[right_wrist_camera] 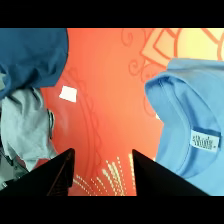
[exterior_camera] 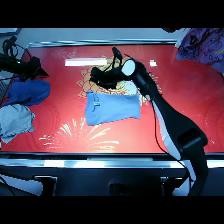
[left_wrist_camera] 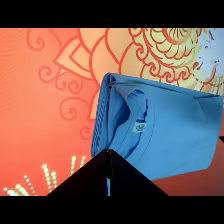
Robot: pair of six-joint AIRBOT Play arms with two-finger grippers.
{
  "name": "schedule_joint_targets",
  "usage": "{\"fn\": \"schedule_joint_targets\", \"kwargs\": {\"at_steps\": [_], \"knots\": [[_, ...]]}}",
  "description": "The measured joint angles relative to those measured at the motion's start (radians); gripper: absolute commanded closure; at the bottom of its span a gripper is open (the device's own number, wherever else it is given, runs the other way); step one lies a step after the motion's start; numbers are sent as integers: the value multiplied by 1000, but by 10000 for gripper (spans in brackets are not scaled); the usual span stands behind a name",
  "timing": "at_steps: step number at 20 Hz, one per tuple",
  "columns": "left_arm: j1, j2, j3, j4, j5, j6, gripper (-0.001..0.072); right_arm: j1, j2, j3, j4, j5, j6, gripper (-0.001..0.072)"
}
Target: Fold the clothes and pants, and hang the long-sleeved shirts on hangers.
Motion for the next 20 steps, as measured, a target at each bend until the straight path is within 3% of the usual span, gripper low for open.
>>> {"fn": "schedule_joint_targets", "kwargs": {"at_steps": [3,11,20], "knots": [[0,2,-3,0,0,1,688,-107,72,0,23,44,-33,229],[0,17,-5,0,0,2,688,-570,174,-125,64,354,-248,218],[0,23,-5,1,0,2,688,-645,107,-619,255,269,-531,231]]}}
